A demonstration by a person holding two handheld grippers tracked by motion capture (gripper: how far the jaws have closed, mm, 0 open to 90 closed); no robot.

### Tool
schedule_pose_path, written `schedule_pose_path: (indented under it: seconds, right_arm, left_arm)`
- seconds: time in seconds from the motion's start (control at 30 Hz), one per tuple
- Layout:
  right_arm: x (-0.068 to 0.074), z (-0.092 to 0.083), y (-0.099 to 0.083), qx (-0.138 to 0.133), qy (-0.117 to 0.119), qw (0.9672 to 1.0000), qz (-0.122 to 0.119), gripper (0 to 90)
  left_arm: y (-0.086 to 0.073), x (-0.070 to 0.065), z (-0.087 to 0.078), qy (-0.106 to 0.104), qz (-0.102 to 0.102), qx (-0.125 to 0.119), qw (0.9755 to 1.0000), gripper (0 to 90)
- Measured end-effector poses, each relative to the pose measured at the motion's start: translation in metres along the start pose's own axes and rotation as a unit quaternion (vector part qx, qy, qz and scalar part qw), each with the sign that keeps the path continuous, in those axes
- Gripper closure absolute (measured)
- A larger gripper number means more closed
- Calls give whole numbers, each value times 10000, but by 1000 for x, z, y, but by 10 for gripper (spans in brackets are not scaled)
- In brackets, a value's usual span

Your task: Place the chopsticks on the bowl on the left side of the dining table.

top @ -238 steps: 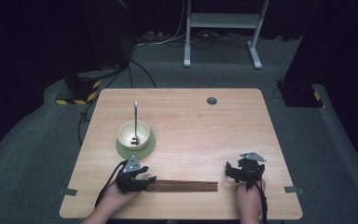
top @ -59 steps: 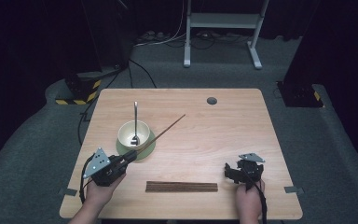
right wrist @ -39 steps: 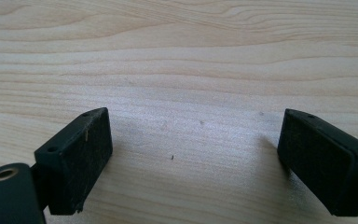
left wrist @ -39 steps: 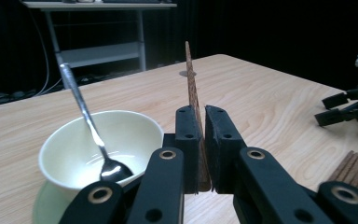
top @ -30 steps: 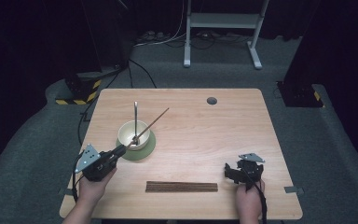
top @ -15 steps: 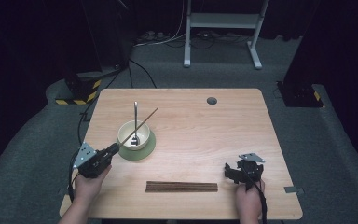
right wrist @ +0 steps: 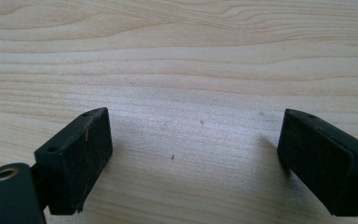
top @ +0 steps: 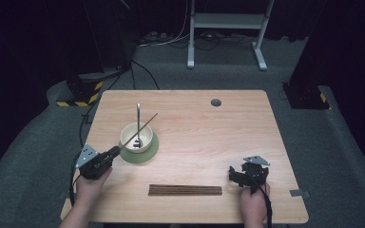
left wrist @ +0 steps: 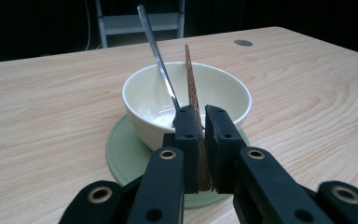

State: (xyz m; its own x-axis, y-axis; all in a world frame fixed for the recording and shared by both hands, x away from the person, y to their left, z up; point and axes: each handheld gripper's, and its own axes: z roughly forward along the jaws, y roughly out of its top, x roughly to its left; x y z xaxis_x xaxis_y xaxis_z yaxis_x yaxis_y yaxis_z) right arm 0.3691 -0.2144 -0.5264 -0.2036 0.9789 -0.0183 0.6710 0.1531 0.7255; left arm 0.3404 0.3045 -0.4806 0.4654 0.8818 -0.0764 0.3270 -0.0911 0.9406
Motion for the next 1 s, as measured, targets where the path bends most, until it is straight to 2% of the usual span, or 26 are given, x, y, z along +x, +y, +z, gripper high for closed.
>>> schedule_pose_path:
  seconds: [0.03,0.07,0.13,0.47,0.9,1.0]
  right_arm:
    - [0,0,0,0,0,10000,0,100]
    - [0,0,0,-1,0,10000,2,100]
    - [0,0,0,0,-1,10000,1,100]
    - [0,0,0,2,0,10000,-1,100]
    - [0,0,0,2,1,10000,8,100]
    - [0,0,0,0,1,10000,5,100]
  left_arm:
    - [-1,0,1,-22,0,-31,10000,837]
    - [-1,-1,2,-1,-42,65,10000,837]
    - [-1,0,2,-10,36,94,9999,837]
    - [-5,1,9,27,-26,365,9993,836]
    - [-5,1,9,36,-22,368,9993,830]
    - [-4,1,8,39,-21,358,9994,771]
